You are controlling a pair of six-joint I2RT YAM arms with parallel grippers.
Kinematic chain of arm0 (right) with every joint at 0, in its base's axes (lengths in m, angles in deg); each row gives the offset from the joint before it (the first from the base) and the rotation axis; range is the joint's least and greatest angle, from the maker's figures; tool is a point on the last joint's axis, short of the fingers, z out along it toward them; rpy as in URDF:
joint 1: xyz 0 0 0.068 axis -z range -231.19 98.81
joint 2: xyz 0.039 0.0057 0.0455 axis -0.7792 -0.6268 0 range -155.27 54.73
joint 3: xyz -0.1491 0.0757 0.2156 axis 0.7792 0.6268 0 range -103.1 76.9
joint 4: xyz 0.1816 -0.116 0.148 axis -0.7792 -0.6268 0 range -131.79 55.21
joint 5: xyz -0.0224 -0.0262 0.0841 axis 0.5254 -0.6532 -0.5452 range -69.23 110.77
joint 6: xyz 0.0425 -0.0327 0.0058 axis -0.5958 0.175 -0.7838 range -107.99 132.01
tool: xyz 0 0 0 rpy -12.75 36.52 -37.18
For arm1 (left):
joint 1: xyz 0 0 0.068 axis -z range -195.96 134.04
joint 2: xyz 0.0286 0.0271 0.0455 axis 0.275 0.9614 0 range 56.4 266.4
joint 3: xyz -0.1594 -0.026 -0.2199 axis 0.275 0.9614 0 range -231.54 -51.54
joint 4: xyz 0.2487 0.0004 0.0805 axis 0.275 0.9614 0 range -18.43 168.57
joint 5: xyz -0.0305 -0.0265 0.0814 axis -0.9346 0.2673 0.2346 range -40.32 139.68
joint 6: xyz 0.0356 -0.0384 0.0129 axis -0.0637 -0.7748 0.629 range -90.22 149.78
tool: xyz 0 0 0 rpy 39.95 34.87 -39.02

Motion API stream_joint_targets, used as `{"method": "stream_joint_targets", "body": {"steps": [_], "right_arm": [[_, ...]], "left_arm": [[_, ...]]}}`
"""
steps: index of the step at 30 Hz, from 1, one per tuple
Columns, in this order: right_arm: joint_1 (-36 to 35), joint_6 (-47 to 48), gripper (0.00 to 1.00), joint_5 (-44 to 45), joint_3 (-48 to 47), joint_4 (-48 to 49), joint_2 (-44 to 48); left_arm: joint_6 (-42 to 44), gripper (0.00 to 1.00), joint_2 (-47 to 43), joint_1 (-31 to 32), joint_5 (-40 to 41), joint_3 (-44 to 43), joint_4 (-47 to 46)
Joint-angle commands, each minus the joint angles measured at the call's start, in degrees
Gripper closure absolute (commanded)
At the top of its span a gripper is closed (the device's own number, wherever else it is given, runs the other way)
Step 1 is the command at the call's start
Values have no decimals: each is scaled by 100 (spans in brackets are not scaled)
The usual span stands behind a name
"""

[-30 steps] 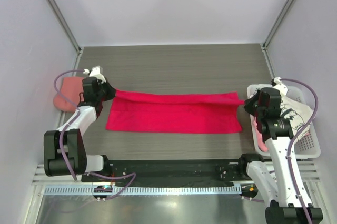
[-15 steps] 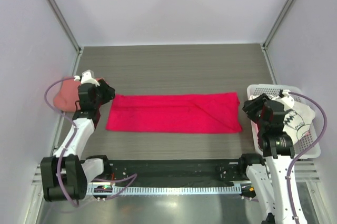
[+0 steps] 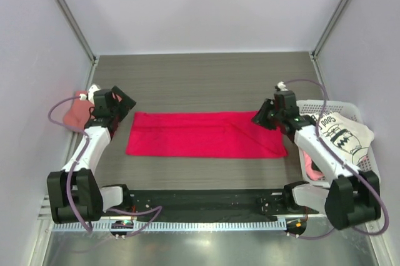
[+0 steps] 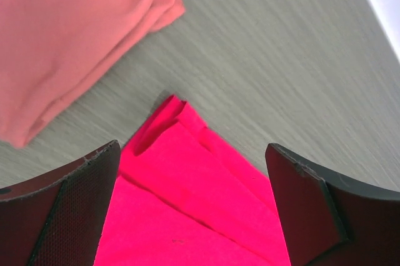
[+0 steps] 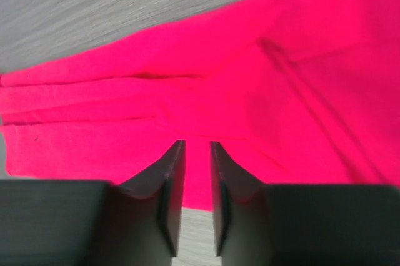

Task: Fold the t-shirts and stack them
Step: Fold the tshirt

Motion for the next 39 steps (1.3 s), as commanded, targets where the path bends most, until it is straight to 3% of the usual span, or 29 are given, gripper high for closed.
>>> {"method": "stream_joint_targets", "body": {"steps": [1, 3, 6, 12, 19, 29, 33, 38, 39], "right_arm": [[-748, 23, 74, 242, -640, 679, -658], [-926, 41, 85, 462, -1008, 705, -1263], [-1128, 154, 92, 700, -1447, 758, -1975], [-1252, 409, 95, 700, -2231, 644, -3154], [-1462, 515, 95, 700, -2232, 635, -3736], [-2182, 401, 97, 473, -1109, 697, -3228], [-2254, 287, 96, 480, -440, 714, -2132], [-2201, 234, 90, 1130, -245, 486, -1355], [-2140, 234, 89, 1444, -280, 364, -1311]], "left_arm": [[-494, 2, 243, -28, -164, -162, 276], [-538, 4, 349, -10, -322, -189, 276], [-644, 6, 472, 165, -446, -215, 268], [-592, 7, 481, 1437, 37, -347, 294], [-732, 7, 1008, 2353, -120, -1014, 364], [-302, 7, 2773, 3540, -33, -2691, 329], [-91, 7, 3442, 3804, -419, -3405, 390], [68, 11, 3865, 4216, -622, -3599, 58], [94, 16, 3891, 4278, -891, -3538, -213]]}}
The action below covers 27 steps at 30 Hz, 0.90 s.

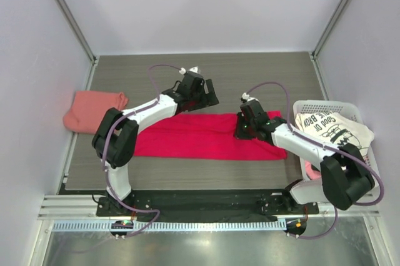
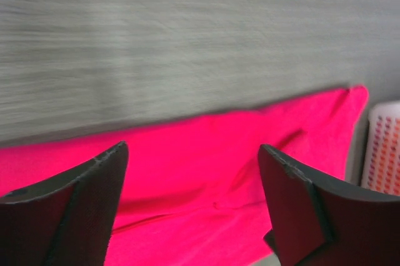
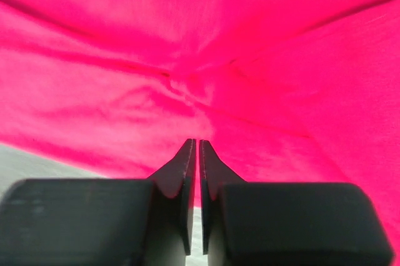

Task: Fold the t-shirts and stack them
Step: Fold the tshirt

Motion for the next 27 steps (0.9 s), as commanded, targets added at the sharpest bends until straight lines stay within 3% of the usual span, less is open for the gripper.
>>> {"method": "stream_joint_targets", "body": {"steps": [1, 7, 12, 14, 15, 18, 27], "right_arm": [[149, -81, 86, 778, -184, -103, 304], [1350, -11, 77, 744, -290, -42, 182], [1836, 42, 76, 762, -536, 195, -494], [1959, -10, 71, 473, -641, 327, -766], [2003, -10, 63, 454, -685, 362, -829], [2013, 7, 56, 472, -686, 503, -908], [2013, 279, 52, 41, -765, 661, -1260]], "left_arm": [[284, 18, 86, 288, -503, -19, -609], [267, 39, 341, 745, -802, 158, -1357], [232, 53, 780, 1018, -969, -149, -1357], [223, 58, 859, 1035, -1074, -194, -1357], [180, 59, 929, 1035, -1109, -203, -1357], [170, 64, 1148, 1044, -1198, -299, -1357], [-67, 70, 1879, 1027, -1277, -1020, -636]]}}
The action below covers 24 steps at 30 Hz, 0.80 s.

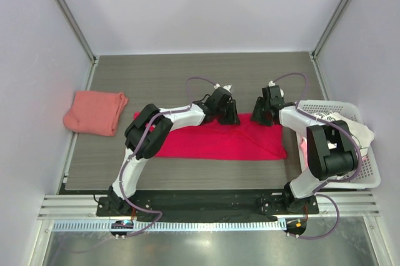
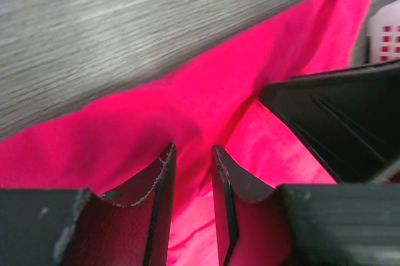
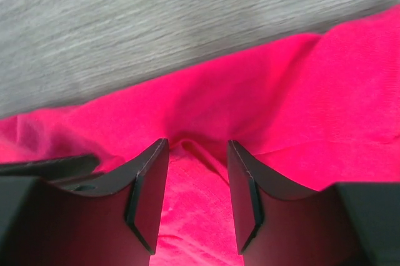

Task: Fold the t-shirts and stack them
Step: Fold the tshirt

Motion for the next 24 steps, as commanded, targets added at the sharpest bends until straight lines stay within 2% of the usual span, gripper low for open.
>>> {"method": "stream_joint_targets", "body": {"steps": [1, 5, 8, 9, 13, 19, 24], "right_arm": [[6, 159, 52, -456, -11, 298, 56], [6, 159, 58, -801, 166, 404, 232], [6, 177, 74, -924, 175, 361, 311], [6, 194, 83, -933, 175, 334, 346], [15, 195, 98, -995, 236, 211, 521], [-64, -34, 99, -1364, 684, 62, 1321], [-555, -638, 94, -1688, 1394, 79, 2006]], "left_arm": [[-170, 70, 107, -16, -158, -170, 258], [-205, 71, 168, -51, -78, -231, 424], [-240, 70, 195, -95, -78, -258, 477], [-249, 70, 203, -104, -96, -258, 477], [-258, 71, 230, -130, -96, -284, 539], [-240, 71, 221, -139, -78, -302, 548], [-179, 72, 203, -139, -26, -328, 574]]}}
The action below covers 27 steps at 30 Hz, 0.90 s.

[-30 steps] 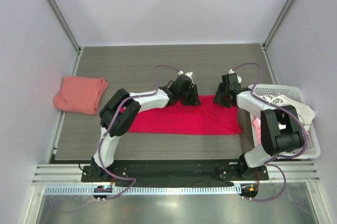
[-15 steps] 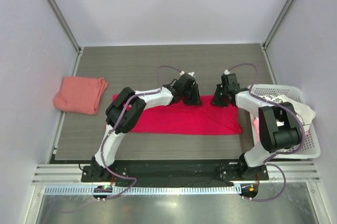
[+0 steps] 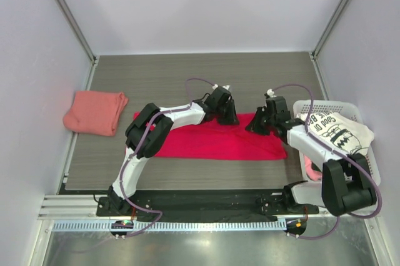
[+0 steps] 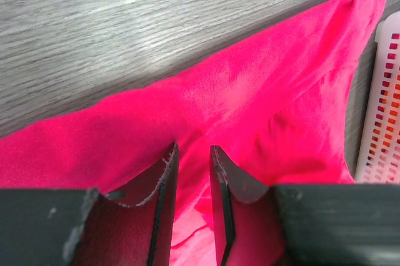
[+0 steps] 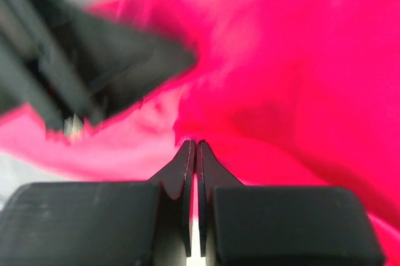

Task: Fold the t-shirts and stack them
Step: Fold the tshirt

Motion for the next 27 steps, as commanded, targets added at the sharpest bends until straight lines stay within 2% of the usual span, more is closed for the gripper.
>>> {"method": "stream_joint_targets", "body": {"steps": [1, 3, 4, 5, 6, 9, 11, 16, 18, 23, 27], "right_arm": [[-385, -576, 94, -419, 443, -35, 559], [-744, -779, 87, -490, 671, -8, 833], [-851, -989, 80, -507, 733, -43, 1121], [-913, -1113, 66, -568, 777, -52, 1255], [-983, -1218, 60, -639, 882, -43, 1413], [-984, -1351, 49, -824, 823, -130, 1914], [-984, -1133, 45, -194, 612, -655, 2099], [-975, -1087, 45, 1239, 198, -1282, 1890], [-984, -1270, 49, 1793, 224, -1291, 1653], [-984, -1465, 62, 2208, 382, -993, 1257], [-984, -1396, 69, 2419, 295, -721, 853]], "left_arm": [[94, 72, 70, -52, 20, -169, 279], [103, 72, 70, -52, 29, -168, 279], [95, 72, 70, -52, 38, -169, 279], [95, 73, 61, -52, 29, -169, 279], [103, 73, 70, -52, 29, -169, 270], [112, 73, 61, -52, 29, -177, 270], [121, 73, 52, -52, 11, -186, 270], [191, 73, -88, -43, -94, -116, 174], [209, 73, -193, -34, -86, 16, 78], [235, 71, -589, -34, 29, 445, -239], [253, 69, -887, -43, 187, 744, -555]]}}
